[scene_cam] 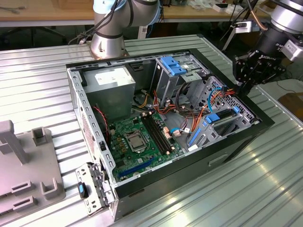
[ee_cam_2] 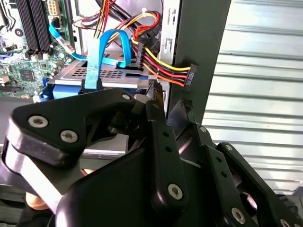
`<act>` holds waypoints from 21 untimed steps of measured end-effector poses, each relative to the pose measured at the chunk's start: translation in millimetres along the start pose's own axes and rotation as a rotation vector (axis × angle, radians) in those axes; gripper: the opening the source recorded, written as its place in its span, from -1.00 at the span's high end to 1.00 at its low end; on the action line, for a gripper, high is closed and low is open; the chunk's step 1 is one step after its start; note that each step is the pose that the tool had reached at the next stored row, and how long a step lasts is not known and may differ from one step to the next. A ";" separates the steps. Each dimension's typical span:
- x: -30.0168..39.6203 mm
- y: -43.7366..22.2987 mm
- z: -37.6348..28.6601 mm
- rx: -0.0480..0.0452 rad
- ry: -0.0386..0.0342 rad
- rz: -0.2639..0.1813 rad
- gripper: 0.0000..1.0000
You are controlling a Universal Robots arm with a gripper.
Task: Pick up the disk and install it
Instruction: 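Insert the first disk wire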
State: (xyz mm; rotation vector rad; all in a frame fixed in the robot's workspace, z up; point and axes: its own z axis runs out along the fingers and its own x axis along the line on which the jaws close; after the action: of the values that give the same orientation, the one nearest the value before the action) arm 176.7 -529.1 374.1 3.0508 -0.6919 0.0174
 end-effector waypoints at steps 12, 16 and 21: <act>0.6 -9.4 1.1 0.0015 0.0012 -0.111 0.35; 2.2 -10.3 2.2 0.0027 0.0020 -0.192 0.35; 0.5 -18.6 2.6 0.0029 0.0024 -0.217 0.35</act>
State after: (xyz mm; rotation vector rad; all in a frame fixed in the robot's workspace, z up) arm 185.2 -512.5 371.3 3.1089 -0.3579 0.0197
